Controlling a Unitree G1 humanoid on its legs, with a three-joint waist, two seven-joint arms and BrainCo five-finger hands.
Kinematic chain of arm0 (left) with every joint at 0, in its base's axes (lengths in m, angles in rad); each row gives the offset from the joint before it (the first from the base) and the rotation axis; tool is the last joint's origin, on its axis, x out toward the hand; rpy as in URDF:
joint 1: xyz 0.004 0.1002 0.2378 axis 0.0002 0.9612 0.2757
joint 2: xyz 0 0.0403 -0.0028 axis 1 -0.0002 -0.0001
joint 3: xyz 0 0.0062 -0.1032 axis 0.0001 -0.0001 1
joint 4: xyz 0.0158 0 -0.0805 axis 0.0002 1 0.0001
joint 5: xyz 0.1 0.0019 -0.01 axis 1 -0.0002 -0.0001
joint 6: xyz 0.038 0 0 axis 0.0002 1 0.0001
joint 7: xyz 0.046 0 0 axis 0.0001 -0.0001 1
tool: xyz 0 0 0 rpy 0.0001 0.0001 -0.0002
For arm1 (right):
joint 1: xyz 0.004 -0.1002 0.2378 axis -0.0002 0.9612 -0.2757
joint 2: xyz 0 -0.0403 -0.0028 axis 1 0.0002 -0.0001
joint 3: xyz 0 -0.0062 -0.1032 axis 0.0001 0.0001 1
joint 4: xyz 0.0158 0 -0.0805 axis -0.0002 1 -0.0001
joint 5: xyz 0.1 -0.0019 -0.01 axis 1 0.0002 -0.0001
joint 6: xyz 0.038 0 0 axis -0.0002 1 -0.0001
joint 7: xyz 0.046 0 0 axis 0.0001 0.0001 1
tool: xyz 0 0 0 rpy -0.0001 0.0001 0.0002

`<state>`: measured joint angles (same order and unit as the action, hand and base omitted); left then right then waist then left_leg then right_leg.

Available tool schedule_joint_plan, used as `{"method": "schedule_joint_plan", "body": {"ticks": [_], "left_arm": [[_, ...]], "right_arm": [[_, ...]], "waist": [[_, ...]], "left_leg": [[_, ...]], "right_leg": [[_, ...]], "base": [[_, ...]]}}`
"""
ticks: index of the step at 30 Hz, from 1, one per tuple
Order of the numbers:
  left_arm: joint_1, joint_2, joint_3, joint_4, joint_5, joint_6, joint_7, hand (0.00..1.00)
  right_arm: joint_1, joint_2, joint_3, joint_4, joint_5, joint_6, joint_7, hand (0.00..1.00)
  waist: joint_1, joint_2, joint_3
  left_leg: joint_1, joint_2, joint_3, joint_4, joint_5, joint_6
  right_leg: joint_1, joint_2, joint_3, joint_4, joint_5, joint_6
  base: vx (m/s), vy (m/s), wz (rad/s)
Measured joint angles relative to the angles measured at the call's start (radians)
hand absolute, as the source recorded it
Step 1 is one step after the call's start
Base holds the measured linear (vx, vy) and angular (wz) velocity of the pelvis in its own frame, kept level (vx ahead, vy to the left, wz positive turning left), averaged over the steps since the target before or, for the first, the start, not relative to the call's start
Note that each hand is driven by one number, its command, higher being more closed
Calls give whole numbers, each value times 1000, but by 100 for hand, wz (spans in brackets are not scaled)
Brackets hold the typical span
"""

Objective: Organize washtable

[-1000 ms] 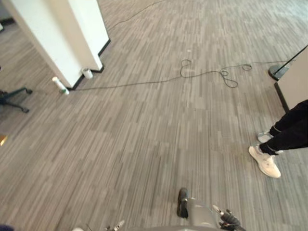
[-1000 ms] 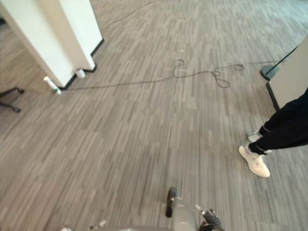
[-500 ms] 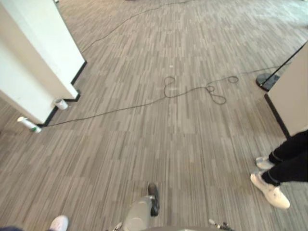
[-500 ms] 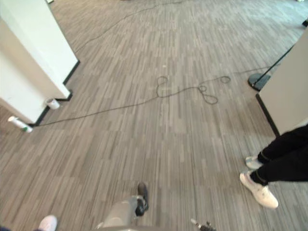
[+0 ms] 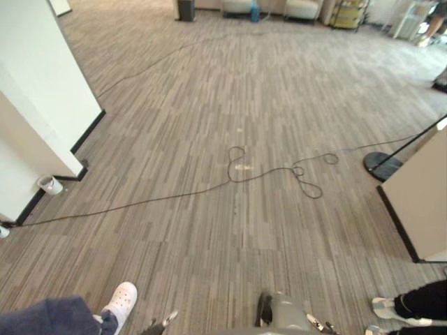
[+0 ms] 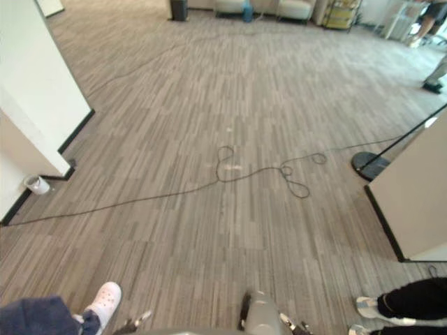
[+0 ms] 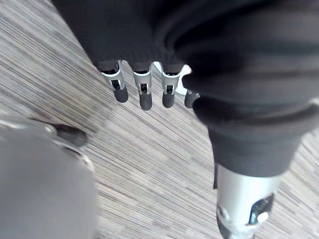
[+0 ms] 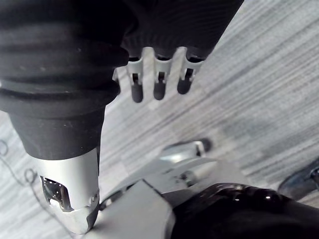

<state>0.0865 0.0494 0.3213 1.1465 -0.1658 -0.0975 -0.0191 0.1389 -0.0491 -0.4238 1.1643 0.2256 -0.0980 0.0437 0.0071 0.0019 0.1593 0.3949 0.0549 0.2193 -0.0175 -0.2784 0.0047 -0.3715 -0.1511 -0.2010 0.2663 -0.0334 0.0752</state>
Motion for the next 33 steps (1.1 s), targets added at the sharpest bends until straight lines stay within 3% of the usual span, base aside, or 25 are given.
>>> {"method": "schedule_joint_plan", "body": {"ticks": [1, 3, 4, 5, 6, 7, 9, 11, 13, 15, 17, 18, 19, 20, 22, 23, 24, 25, 26, 27, 28, 29, 30, 31, 33], "left_arm": [[0, -11, 1, 0, 0, -1, 1, 0], [1, -30, 34, 0, 1, -9, -2, 0], [2, -42, 42, 1, 1, -10, -2, 0], [4, -55, 62, 2, -1, -9, -2, 0], [5, -55, 82, 3, -1, -7, -3, 0], [7, -48, 89, 2, -1, -5, -4, 0], [12, -28, 90, -10, -1, -7, -4, 0], [14, -14, 84, -11, -1, -7, -4, 0], [12, -7, 72, -9, -1, -7, -1, 0], [17, -9, 58, -8, -1, -7, -2, 0], [35, -18, 22, -8, -3, -8, -1, 0], [52, -19, 22, -8, -3, -8, -1, 0], [65, -3, 23, -7, -1, -5, -2, 0], [67, 3, 22, -7, 0, -6, -2, 0], [68, 14, 22, -6, 4, -8, -3, 0], [67, 23, 25, -4, 9, -6, -3, 0], [66, 26, 25, -4, 12, -4, -2, 0], [66, 26, 24, -4, 14, -2, -2, 0], [67, 31, 11, -3, 21, 2, -2, 0], [64, 37, -17, -4, 19, 3, -1, 0], [59, 37, -25, -4, 19, 3, 0, 0], [48, 41, -52, -4, 19, 3, 0, 0], [35, 49, -84, -4, 18, 3, 0, 0], [25, 51, -91, -4, 15, 3, 0, 0], [-27, 42, -94, -4, -1, 3, 1, 0]], "right_arm": [[4, -4, 0, -1, 1, 1, 0, 0], [8, -15, -11, -1, 3, 8, 3, 0], [8, -21, -11, -1, 8, 8, 4, 0], [9, -36, -9, -2, 13, 8, 2, 0], [5, -41, -8, -2, 21, 7, 0, 0], [3, -41, -8, 4, 20, 7, -2, 0], [-8, -28, 1, 30, 13, 8, -10, 0], [-33, -20, 1, 39, -3, 9, -20, 0], [-69, -15, -1, 37, -38, 9, -19, 0], [-73, -16, 0, 35, -44, 9, -19, 0], [-67, -25, 0, 34, -56, 10, -19, 0], [-69, -28, 12, 37, -72, 11, -20, 0], [-62, -13, 13, 38, -80, 11, -19, 0], [-62, -5, 13, 39, -81, 11, -18, 0], [-55, 5, 10, 37, -80, 10, -15, 0], [-49, 8, -1, 38, -80, 10, -14, 0], [-42, 18, -8, 37, -79, 13, -15, 0], [-40, 17, -9, 36, -77, 13, -14, 0], [-39, 16, -7, 25, -76, 9, -13, 0], [-37, 13, -3, 14, -66, 4, -11, 0], [-34, 8, -1, 7, -61, 2, -14, 0], [-28, 5, 4, -10, -49, -4, -20, 0], [-21, 4, 15, -17, -35, -9, -20, 0], [-22, 4, 15, -20, -31, -9, -20, 0], [-21, 3, 10, -23, -24, -10, -21, 0]], "waist": [[-2, 10, 1], [-12, 30, -13], [-17, 48, -13], [-14, 78, -10], [-7, 92, -3], [-2, 84, 8], [11, 41, 21], [16, 14, 26], [37, -7, 39], [46, -4, 39], [67, 25, 34], [70, 27, 34], [80, 6, 17], [86, -9, 10], [87, -33, 1], [86, -45, -2], [86, -49, 0], [82, -48, 1], [62, -44, 5], [51, -30, 15], [44, -26, 15], [30, -17, 18], [17, -13, 19], [8, -13, 19], [-2, -6, 24]], "left_leg": [[12, 11, 2, 15, -5, 4], [-95, 88, -15, 331, 6, -15], [-155, 128, -32, 461, 26, -42], [-250, 198, -54, 693, 131, -71], [-324, 263, -38, 892, 145, -82], [-374, 303, -13, 1024, 128, -60], [-449, 291, 22, 1079, 103, -55], [-523, 253, 70, 1007, 76, -62], [-619, 143, 143, 650, 69, -78], [-645, 93, 140, 455, 92, -98], [-680, 65, 115, 188, 176, -132], [-699, 66, 91, 204, 270, -86], [-702, 39, 99, 221, 335, -20], [-705, 25, 104, 223, 349, 4], [-698, -16, 105, 226, 332, 67], [-658, -46, 112, 224, 315, 93], [-592, -72, 109, 209, 277, 99], [-557, -80, 102, 203, 257, 103], [-481, -95, 83, 190, 219, 101], [-397, -105, 68, 170, 187, 102], [-353, -107, 62, 153, 172, 101], [-277, -107, 49, 114, 158, 99], [-211, -106, 37, 69, 153, 92], [-185, -105, 28, 53, 151, 89], [-128, -94, 13, 18, 132, 66]], "right_leg": [[-8, 12, 20, 43, 37, -21], [6, 46, 26, 125, 51, -67], [27, 65, 10, 123, 25, -83], [67, 108, -2, 115, -15, -106], [132, 150, -4, 102, -57, -135], [220, 174, -4, 64, -77, -144], [360, 178, 4, -11, -97, -151], [446, 170, 18, -85, -96, -149], [539, 133, 48, -170, -112, -117], [572, 121, 60, -199, -131, -101], [637, 127, 84, -240, -170, -70], [667, 122, 96, -246, -202, -47], [673, 85, 115, -240, -223, -17], [664, 68, 124, -219, -226, -9], [601, 26, 144, -80, -218, 6], [561, 2, 171, 61, -195, 44], [501, -11, 208, 261, -123, 140], [467, -10, 234, 366, -58, 173], [398, -23, 244, 583, 4, 187], [327, -41, 214, 757, -20, 160], [291, -46, 194, 815, -39, 129], [226, -45, 152, 854, -90, 59], [168, -45, 102, 805, -155, 38], [146, -44, 72, 756, -173, 39], [74, -11, -7, 492, -180, 19]], "base": [[709, -318, 25], [679, -396, 20], [664, -403, 1], [695, -344, -16], [852, -396, -23], [704, -306, -13], [616, -253, -2], [496, -161, -14], [658, -86, -40], [437, 46, -29], [516, 179, -38], [696, 315, -52], [618, 277, -51], [736, 327, -39], [550, 248, -3], [618, 297, 21], [613, 294, 24], [580, 276, 29], [525, 231, 35], [502, 204, 34], [471, 158, 30], [446, 117, 33], [533, 89, 39], [441, 33, 42], [473, -50, 40]]}}
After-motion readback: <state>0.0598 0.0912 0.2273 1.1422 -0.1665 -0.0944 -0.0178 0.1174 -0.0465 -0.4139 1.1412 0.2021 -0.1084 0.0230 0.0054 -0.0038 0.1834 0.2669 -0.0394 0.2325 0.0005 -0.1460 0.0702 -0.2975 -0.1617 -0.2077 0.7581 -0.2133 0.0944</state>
